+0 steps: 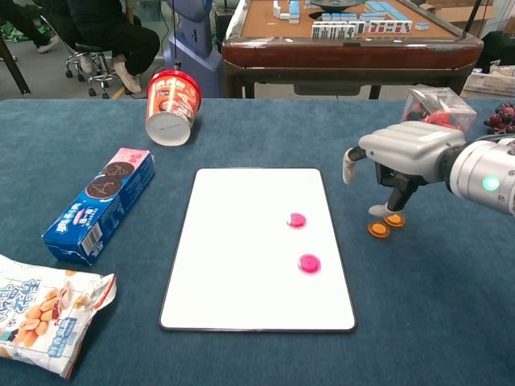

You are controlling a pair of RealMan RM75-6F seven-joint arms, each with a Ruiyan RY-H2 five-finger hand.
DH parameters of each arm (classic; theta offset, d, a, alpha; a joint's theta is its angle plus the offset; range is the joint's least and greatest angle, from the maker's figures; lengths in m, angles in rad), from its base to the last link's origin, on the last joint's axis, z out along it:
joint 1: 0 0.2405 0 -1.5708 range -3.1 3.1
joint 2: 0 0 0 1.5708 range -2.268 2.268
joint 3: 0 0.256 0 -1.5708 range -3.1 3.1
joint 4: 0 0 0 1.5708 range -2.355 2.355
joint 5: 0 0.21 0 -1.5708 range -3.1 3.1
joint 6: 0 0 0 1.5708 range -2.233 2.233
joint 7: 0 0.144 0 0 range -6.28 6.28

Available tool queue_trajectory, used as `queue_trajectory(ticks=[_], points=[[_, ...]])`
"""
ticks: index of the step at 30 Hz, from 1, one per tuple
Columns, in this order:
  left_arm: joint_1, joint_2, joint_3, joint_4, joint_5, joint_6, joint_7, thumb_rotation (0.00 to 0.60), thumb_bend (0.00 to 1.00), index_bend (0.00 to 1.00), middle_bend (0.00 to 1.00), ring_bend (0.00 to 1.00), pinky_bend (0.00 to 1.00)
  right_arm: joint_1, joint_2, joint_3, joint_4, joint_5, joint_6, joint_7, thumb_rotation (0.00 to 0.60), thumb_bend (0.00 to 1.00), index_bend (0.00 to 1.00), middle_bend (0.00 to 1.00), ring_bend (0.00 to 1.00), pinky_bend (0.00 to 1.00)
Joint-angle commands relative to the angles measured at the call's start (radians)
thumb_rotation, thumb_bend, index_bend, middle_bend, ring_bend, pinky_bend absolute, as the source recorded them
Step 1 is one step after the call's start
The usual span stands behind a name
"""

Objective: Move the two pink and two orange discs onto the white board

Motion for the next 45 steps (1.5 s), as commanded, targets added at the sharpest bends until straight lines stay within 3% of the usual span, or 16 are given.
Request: queue_trajectory(ticks=[1, 18, 45], points=[[-0.001, 0.002, 0.001, -0.003, 0.000, -0.002, 0.004, 0.600, 0.09, 0.21, 0.16, 0.21, 0.61, -0.020, 0.009, -0.018, -0.003, -0.030, 0.006, 0.019, 0.600, 0.23, 0.34, 1.00, 1.00, 1.00], [-0.001, 0.002, 0.002, -0.007, -0.003, -0.005, 0.004, 0.600, 0.09, 0.21, 0.16, 0.21, 0.61, -0.079, 0.007, -0.064, 0.001, -0.101, 0.003, 0.025, 0.600, 0.22, 0.36, 1.00, 1.00, 1.00], [0.000, -0.003, 0.007, -0.004, -0.002, -0.008, 0.006, 0.600, 0.09, 0.22, 0.16, 0.21, 0.61, -0.087, -0.046, -0.029, 0.079, -0.088, -0.050, 0.016, 0.600, 0.25, 0.42, 1.00, 1.00, 1.00]])
